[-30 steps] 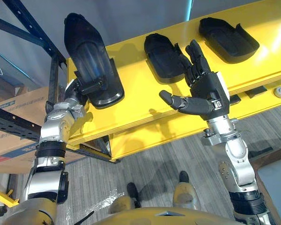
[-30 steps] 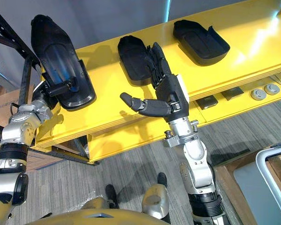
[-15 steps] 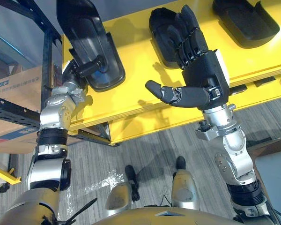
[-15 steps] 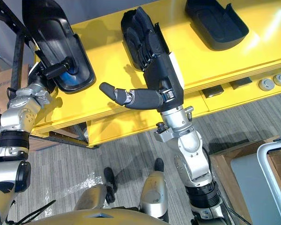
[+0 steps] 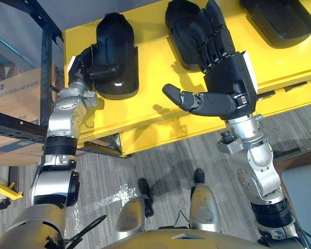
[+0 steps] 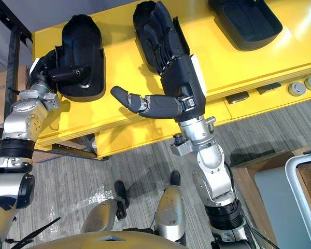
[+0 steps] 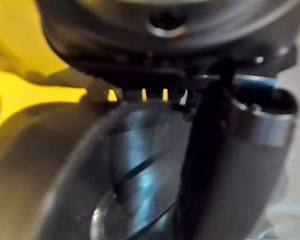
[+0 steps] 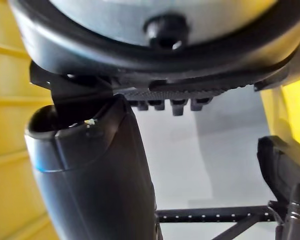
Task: Walk over and take three plastic housings, then place them on the shelf
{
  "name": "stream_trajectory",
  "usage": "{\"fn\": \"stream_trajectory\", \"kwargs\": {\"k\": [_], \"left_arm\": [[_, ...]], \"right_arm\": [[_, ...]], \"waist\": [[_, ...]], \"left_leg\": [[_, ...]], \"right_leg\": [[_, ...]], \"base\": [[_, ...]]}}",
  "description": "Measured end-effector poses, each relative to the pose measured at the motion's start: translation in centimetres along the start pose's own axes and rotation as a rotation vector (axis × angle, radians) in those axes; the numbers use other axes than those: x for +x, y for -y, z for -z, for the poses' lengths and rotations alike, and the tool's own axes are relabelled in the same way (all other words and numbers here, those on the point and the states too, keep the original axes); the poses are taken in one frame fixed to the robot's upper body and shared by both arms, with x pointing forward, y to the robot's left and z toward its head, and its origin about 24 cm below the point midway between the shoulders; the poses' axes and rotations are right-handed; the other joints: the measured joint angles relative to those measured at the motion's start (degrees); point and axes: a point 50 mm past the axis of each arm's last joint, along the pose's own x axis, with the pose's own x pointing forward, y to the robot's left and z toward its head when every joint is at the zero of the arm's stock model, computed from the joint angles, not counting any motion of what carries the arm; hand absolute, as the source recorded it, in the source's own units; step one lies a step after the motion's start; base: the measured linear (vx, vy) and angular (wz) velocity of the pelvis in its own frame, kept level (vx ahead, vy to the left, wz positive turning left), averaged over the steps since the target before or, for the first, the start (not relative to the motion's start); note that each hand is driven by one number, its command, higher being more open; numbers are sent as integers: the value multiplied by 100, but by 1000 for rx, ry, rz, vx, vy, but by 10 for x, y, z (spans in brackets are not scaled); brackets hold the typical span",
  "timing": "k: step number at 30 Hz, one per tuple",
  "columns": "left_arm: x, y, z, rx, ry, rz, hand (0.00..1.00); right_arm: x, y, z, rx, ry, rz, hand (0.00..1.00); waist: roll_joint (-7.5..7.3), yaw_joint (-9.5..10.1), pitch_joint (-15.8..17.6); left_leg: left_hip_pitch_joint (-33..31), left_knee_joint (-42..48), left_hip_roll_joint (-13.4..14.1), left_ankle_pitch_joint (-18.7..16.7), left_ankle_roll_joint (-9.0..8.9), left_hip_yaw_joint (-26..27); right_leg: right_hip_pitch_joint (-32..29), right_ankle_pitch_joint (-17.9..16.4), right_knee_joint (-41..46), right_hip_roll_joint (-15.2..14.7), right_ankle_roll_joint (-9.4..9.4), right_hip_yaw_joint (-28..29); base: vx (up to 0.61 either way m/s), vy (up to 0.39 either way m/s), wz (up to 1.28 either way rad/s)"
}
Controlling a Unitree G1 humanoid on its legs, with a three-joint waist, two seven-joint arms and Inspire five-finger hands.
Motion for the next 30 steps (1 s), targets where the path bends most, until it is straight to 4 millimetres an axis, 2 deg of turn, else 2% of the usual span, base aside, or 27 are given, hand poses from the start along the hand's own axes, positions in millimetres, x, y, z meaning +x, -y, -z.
{"fn": "stream_trajectory", "kwargs": {"k": [8, 13, 16, 17, 22, 27, 30], "left_arm": [[-4, -5, 11, 35, -33, -14, 100], [-7, -10, 20, 35, -55, -71, 100], [-10, -16, 28, 18, -64, -153, 100], [-13, -20, 34, -1, -66, -185, 100], [-26, -22, 40, -26, -47, -220, 100], [-43, -14, 25, -54, 113, -239, 100], [-60, 5, 2, -102, 318, -199, 100]], "right_arm": [[-7, -1, 4, 20, -22, 20, 100], [-15, 0, 11, 35, -62, 48, 100], [-21, 2, 19, 31, -103, 65, 100], [-26, 5, 23, 29, -131, 86, 100], [-35, 17, 32, -31, -175, 144, 100], [-47, 26, 34, -49, -209, 198, 100], [-55, 27, 39, -32, -227, 239, 100]], "waist": [[14, -27, -11], [34, -145, -55], [44, -164, -165], [48, -162, -298], [0, -139, -469], [-59, -117, -689], [-85, -65, -862]], "left_leg": [[214, -24, -3, -76, -7, 53], [412, -124, -13, -51, 16, -9], [514, -207, -5, -27, -3, -22], [527, -268, -5, -6, -14, -46], [719, -462, 0, 40, -30, -84], [907, -598, 1, 44, -35, -150], [952, -635, -4, 45, -38, -163]], "right_leg": [[239, 13, -132, 11, 34, 21], [523, 41, -334, 31, 68, -74], [650, 72, -497, 82, 98, -107], [703, 111, -621, 121, 87, -160], [936, 167, -859, 179, 64, -232], [1192, 182, -1028, 208, 57, -345], [1271, 183, -1091, 210, 56, -368]], "base": [[1, 1, -5], [37, 0, 4], [52, -3, 2], [57, 2, 7], [58, -6, 4], [38, -3, 6], [23, 1, 2]]}}
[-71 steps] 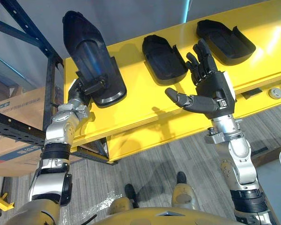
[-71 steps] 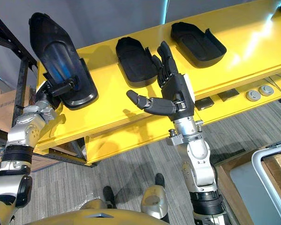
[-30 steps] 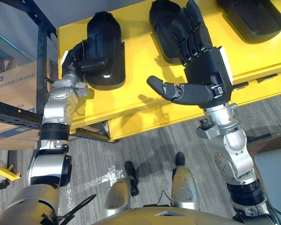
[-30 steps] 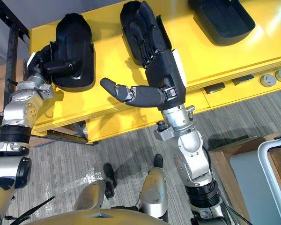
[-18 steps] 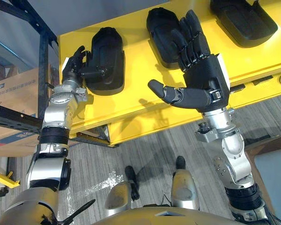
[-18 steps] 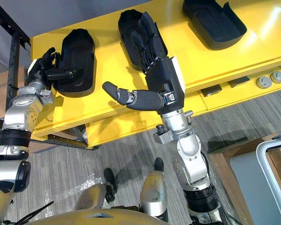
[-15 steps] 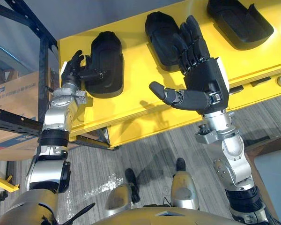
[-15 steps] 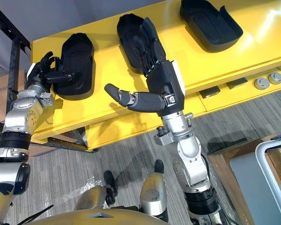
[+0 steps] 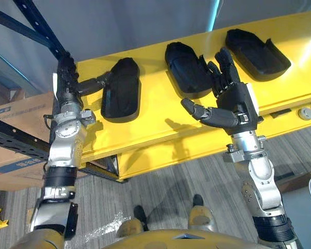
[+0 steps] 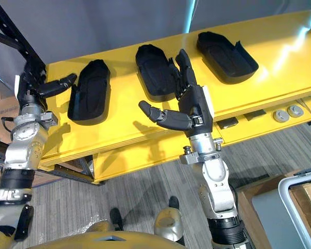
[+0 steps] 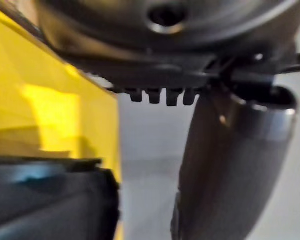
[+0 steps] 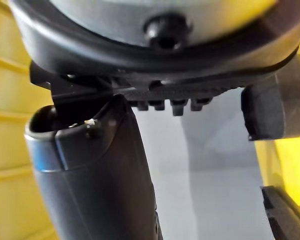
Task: Walk over and take three plastic housings, then place them on the shelf
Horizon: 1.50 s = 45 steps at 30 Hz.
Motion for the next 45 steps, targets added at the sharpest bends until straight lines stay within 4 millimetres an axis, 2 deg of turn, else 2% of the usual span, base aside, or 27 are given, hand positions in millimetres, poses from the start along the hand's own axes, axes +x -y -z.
{"fn": "stream_trajectory", "kwargs": {"k": [2, 5, 7, 10, 14, 20, 24, 28, 35, 40, 45], "left_arm": [[-11, 13, -19, -71, 116, 59, 100], [-23, 25, -29, -113, 191, 143, 100], [-26, 30, -31, -115, 201, 187, 100], [-29, 36, -28, -132, 183, 265, 100], [-42, 42, -15, -212, 73, 359, 100], [-49, 57, -4, -272, -17, 406, 100], [-39, 57, 1, -252, -37, 349, 100], [-21, 47, 9, -217, -79, 265, 100], [-3, 44, 16, -296, -181, 169, 100], [-3, 39, 35, -340, -308, 128, 100], [-6, 37, 51, -375, -400, 105, 100]], "right_arm": [[-2, -1, 4, 12, -13, 10, 100], [-5, 0, 5, 16, -22, 32, 100], [-5, 1, 5, 15, -22, 38, 100], [-5, 0, 6, -20, -27, 33, 100], [-5, 1, 7, -18, -32, 56, 100], [-11, -1, 12, 2, -59, 76, 100], [-20, -1, 18, 6, -107, 69, 100], [-30, 5, 26, 0, -167, 69, 100], [-36, 6, 28, -1, -193, 56, 100], [-36, 5, 29, 2, -201, 40, 100], [-41, 5, 32, 7, -232, 45, 100]], "waist": [[21, 38, -55], [67, 45, -273], [76, 72, -301], [69, 85, -321], [35, 88, -404], [-34, 68, -450], [-43, -23, -492], [-49, -133, -533], [-26, -337, -541], [28, -404, -537], [149, -417, -483]], "left_leg": [[147, -91, -7, 11, -14, 1], [151, -225, -4, 54, -28, -6], [211, -323, 2, 111, -43, 0], [261, -440, 8, 196, -45, 0], [262, -439, 10, 213, -47, 30], [347, -445, 21, 196, -61, 224], [352, -460, 48, 178, -79, 415], [344, -458, 125, 168, -111, 601], [341, -441, 147, 172, -131, 692], [335, -439, 147, 163, -141, 746], [336, -438, 147, 161, -141, 790]], "right_leg": [[131, 0, -47, 7, 0, -10], [151, 17, -121, 29, -10, -58], [156, 18, -123, 45, -12, -56], [157, 36, -127, 68, -26, -64], [162, 88, -207, 81, -36, -43], [137, 130, -227, 113, -55, 150], [97, 246, -383, 171, -74, 319], [-40, 297, -399, 273, -111, 500], [-104, 312, -391, 311, -118, 604], [-149, 312, -384, 321, -118, 667], [-191, 311, -347, 327, -118, 716]], "base": [[0, 0, 0], [-12, -1, 4], [-8, -3, 2], [0, 0, 0], [3, 3, -2], [-12, 11, -16], [-30, 6, -24], [-10, -14, -23], [8, -3, -7], [-1, -1, -5], [-9, -4, -4]]}}
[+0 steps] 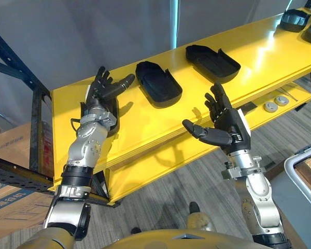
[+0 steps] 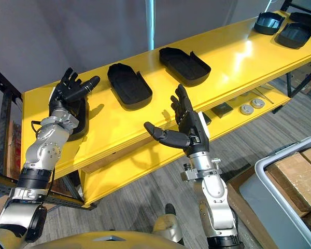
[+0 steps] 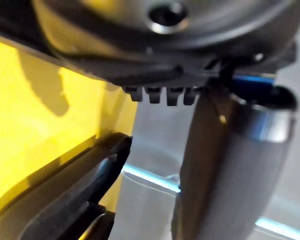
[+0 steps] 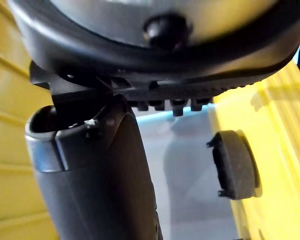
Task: Walk over and take three plastic housings, then place them on the shelf
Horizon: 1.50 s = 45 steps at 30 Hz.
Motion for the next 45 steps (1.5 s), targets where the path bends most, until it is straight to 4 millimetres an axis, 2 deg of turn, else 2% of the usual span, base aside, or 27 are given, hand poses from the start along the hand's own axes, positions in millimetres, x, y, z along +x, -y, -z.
{"fn": "stream_trajectory", "kwargs": {"k": [5, 13, 22, 26, 30, 34, 37, 41, 42, 45], "left_arm": [[0, 0, 6, -93, -48, 30, 100], [1, -1, 11, -122, -83, 41, 100], [2, -15, 8, -79, -59, -136, 100], [2, -25, 3, -89, -25, -233, 100], [3, -26, -2, -110, 10, -266, 100], [8, -21, -7, -132, 43, -238, 100], [8, -13, -8, -139, 56, -156, 100], [4, 16, -18, -124, 99, 25, 100], [1, 27, -24, -127, 126, 99, 100], [-6, 44, -37, -121, 189, 218, 100]], "right_arm": [[0, -1, 1, -1, -7, -7, 100], [0, -2, 1, -1, -8, -15, 100], [-1, -4, -3, 0, 5, -24, 100], [-4, -5, 0, 6, -11, -17, 100], [-4, -10, 2, 18, -16, -22, 100], [-4, -15, -1, 28, -3, -34, 100], [-3, -15, -2, 33, 3, -32, 100], [-3, -15, -2, 32, 4, -37, 100], [-3, -15, -2, 31, 3, -41, 100], [-3, -15, -3, 28, 9, -51, 100]], "waist": [[50, 10, 35], [90, -35, 261], [136, -34, 406], [129, -39, 417], [89, -17, 498], [67, -3, 558], [66, 0, 558], [63, 9, 560], [64, 11, 560], [65, -2, 559]], "left_leg": [[-7, 0, 4, -17, -5, 97], [-3, 3, 23, -24, -10, 112], [-21, 217, 78, -149, -32, 118], [-72, 272, 121, -167, -39, 97], [-102, 309, 128, -166, -40, 64], [-138, 341, 133, -169, -42, 21], [-153, 349, 135, -173, -45, -4], [-167, 360, 138, -174, -45, -36], [-126, 359, 141, -180, -44, -40], [-86, 370, 145, -197, -44, -39]], "right_leg": [[-86, -4, 34, 16, 2, 100], [-96, -4, 48, 38, 2, 112], [-51, -16, 53, 62, 3, 136], [-51, -21, 52, 81, -4, 97], [-51, -20, 58, 79, -8, 80], [-51, -19, 58, 75, -11, 48], [-48, -25, 60, 72, -20, 22], [-36, -33, 70, 68, -32, -11], [8, -44, 72, 68, -43, -22], [43, -68, 97, 69, -52, -23]], "base": [[-13, -3, -8], [-1, -1, -1], [-8, -5, -3], [-5, -11, 3], [-6, -10, 5], [-8, -9, 4], [1, -8, 5], [-3, -3, 3], [0, 0, 0], [0, 0, 0]]}}
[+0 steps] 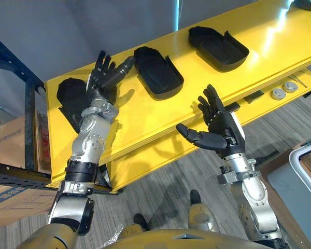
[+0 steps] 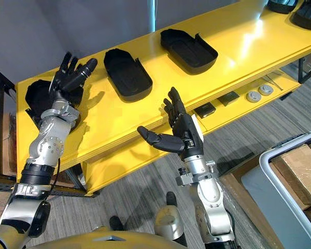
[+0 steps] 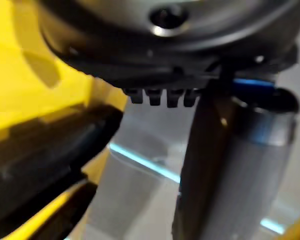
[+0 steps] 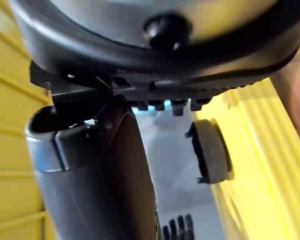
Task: Walk over and take three plastic housings, then place them on the shelf
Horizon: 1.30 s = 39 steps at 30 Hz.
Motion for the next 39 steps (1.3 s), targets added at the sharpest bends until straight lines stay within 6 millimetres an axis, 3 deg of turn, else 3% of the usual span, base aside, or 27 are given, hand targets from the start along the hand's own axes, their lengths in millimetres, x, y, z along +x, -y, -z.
{"fn": "stream_trajectory", "kwargs": {"k": [6, 13, 17, 20, 23, 26, 32, 35, 39], "left_arm": [[-10, 36, -32, 26, 140, 232, 100], [-35, 38, -50, 101, 286, 203, 100], [-69, 20, -42, 117, 348, 76, 100], [-106, 12, -27, 129, 325, 34, 100], [-125, 11, -14, 153, 270, 84, 100], [-131, 17, -6, 149, 240, 179, 100], [-136, 36, -2, 188, 254, 399, 100], [-141, 35, -2, 187, 266, 421, 100], [-149, 28, 1, 174, 248, 378, 100]], "right_arm": [[0, 0, -1, -6, 3, -15, 100], [4, -6, -12, -26, 51, -80, 100], [8, -13, -12, -14, 55, -96, 100], [9, -17, -8, -103, 34, -68, 100], [20, -15, -3, -173, 17, -60, 100], [34, -12, -2, -244, 22, -68, 100], [46, -5, 1, -472, 2, -143, 100], [50, 2, 1, -592, 0, -174, 100], [60, -3, -10, -724, 78, -261, 100]], "waist": [[37, 36, -24], [162, 78, -117], [195, 264, -157], [147, 554, -334], [33, 850, -396], [-60, 1003, -440], [-122, 1108, -488], [-133, 1145, -510], [-154, 1232, -514]], "left_leg": [[3, -6, 4, 17, 6, -40], [-10, -21, 8, 41, 3, -214], [-34, -9, 6, 84, 12, -514], [-237, -12, -1, 158, 22, -873], [-318, -27, -17, 239, 17, -1195], [-327, -196, -53, 392, 25, -1409], [-324, -374, -94, 549, 46, -1566], [-329, -389, -93, 569, 38, -1670], [-388, -390, -91, 607, 40, -1753]], "right_leg": [[2, -35, 59, -4, -5, -52], [77, -56, 56, -11, -9, -216], [263, -113, 42, -42, -3, -510], [317, -152, 20, -73, -4, -878], [496, -154, -59, -83, -9, -1193], [573, -165, -64, -100, -11, -1419], [608, -168, -63, -126, -7, -1600], [673, -169, -62, -121, -8, -1693], [672, -169, -62, -115, -9, -1786]], "base": [[-15, -6, 3], [-2, -9, 10], [-19, -17, 36], [-17, -28, 58], [-22, -30, 56], [-39, -14, 39], [-27, -1, 16], [-8, -9, 15], [-12, -8, 11]]}}
